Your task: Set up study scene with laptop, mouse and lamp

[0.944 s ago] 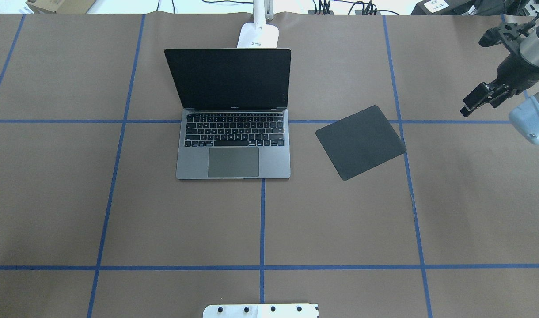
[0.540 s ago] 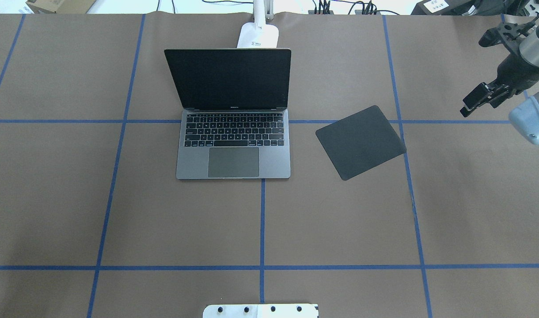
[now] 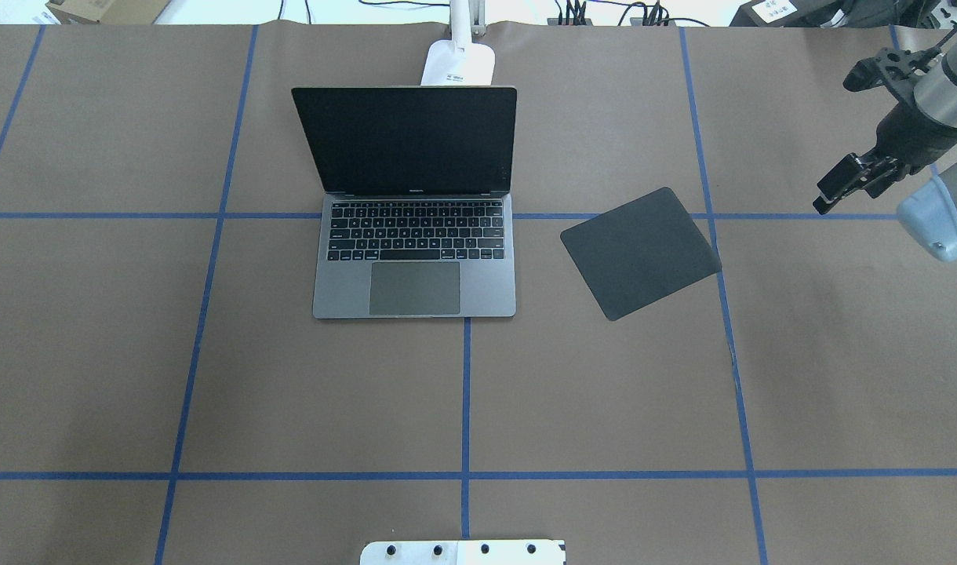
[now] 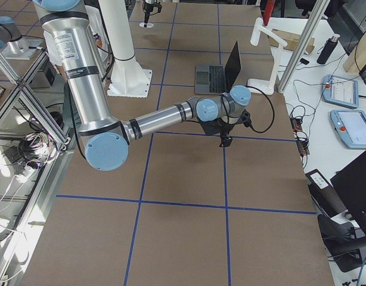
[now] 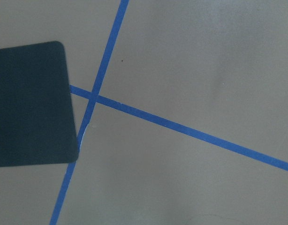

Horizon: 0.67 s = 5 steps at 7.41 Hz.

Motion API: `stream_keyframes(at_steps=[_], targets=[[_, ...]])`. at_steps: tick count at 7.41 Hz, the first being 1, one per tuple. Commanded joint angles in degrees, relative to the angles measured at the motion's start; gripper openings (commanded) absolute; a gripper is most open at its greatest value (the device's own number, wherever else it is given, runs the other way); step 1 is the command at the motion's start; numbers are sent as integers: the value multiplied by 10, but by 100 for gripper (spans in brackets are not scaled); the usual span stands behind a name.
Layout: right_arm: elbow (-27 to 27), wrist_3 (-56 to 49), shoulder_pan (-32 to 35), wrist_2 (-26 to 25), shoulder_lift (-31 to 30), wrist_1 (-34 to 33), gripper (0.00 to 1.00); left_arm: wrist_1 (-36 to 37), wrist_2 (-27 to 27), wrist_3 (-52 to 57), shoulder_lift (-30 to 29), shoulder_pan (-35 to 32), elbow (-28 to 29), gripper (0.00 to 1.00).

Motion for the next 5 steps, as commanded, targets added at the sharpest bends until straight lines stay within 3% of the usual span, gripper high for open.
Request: stream_keyframes(at_steps=[1,3,5], targets=[[-9,0,-3,-2,4,1,99,2,-14,87,-14,-69,-37,62],[-43,0,-4,-3,28,1,99,31,-29,136,-64,-124,-40,62],[-47,-1,-3,-3,31,1,99,89,-78,190,-117,-200,-56,62]])
